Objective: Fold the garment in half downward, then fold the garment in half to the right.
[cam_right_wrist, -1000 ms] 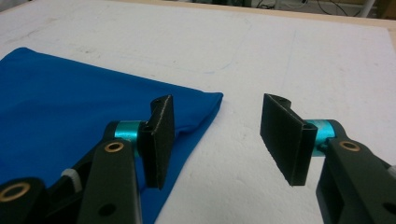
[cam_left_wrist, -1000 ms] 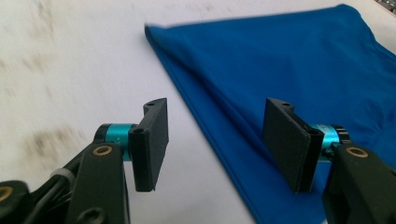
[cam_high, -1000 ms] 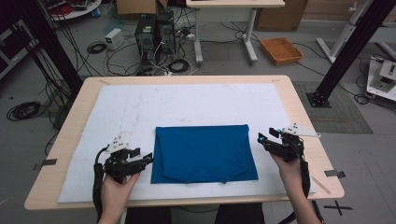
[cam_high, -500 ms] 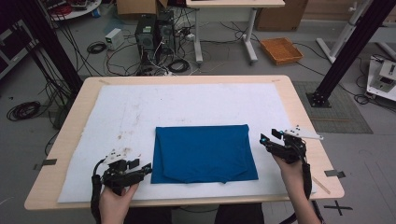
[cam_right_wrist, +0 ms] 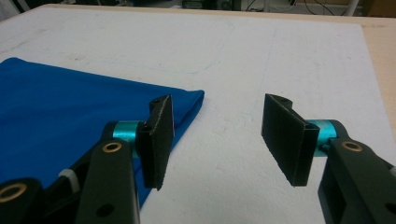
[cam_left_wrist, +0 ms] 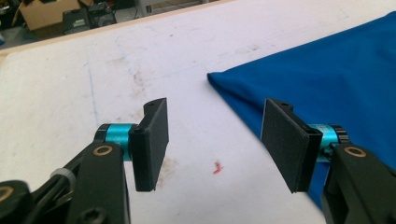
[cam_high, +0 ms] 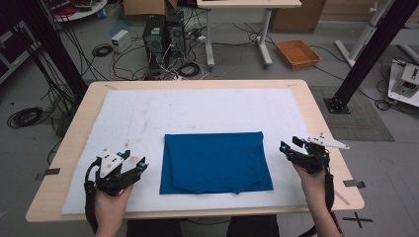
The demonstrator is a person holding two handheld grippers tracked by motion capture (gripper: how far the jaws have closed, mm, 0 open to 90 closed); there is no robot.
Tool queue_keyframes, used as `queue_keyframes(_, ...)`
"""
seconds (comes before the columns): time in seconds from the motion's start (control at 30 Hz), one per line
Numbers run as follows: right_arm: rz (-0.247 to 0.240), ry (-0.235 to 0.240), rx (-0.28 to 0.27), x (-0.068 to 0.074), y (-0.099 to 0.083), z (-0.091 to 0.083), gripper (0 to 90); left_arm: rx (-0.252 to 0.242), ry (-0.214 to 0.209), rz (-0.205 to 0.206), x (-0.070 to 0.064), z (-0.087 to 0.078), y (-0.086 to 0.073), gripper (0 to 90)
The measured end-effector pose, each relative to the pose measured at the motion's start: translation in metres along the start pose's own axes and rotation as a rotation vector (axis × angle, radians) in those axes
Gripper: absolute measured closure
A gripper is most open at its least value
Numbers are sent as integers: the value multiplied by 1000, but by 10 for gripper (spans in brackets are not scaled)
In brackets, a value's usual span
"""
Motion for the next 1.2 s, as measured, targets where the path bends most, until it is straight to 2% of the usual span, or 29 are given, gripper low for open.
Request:
queue_keyframes(0.13, 4, -2, -3, -1, 0, -1, 440, 10, -9, -23, 4, -1, -3, 415)
queue_keyframes(0.23, 2, -1, -6, 0, 1, -1, 440, 33, 23, -41, 3, -2, -4, 417)
queue_keyframes(0.4, 2, -3, -6, -1, 1, 0, 440, 40, 28, -17, 0, -4, -6, 417)
queue_keyframes(0.53, 5, -4, -3, -2, 0, -2, 439, 49, 16, -15, -2, -5, -6, 415)
queue_keyframes(0.67, 7, -8, -8, -4, 0, -3, 439, 91, -6, -32, -8, -1, -9, 415)
queue_keyframes(0.73, 6, -10, -10, -4, -1, -4, 439, 131, -3, -49, -10, 2, -13, 416)
queue_keyframes(0.9, 8, -13, -8, -4, -1, -5, 439, 169, -31, -92, -17, 4, -20, 416)
queue_keyframes(1.1, -3, -8, -7, -2, -1, -3, 439, 207, -110, -201, -25, 5, -26, 418)
queue_keyframes(1.2, -6, -7, -8, -1, -1, -2, 439, 253, -165, -270, -31, 8, -33, 423)
Point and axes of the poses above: each handheld gripper's, and its own axes: z roughly forward along the jaws, y roughly out of its top, x roughly to its left, the point moved 4 cm from there along z, roughly forward along the jaws, and after that the axes turned 5 degrees about y, right-handed, at the moved point
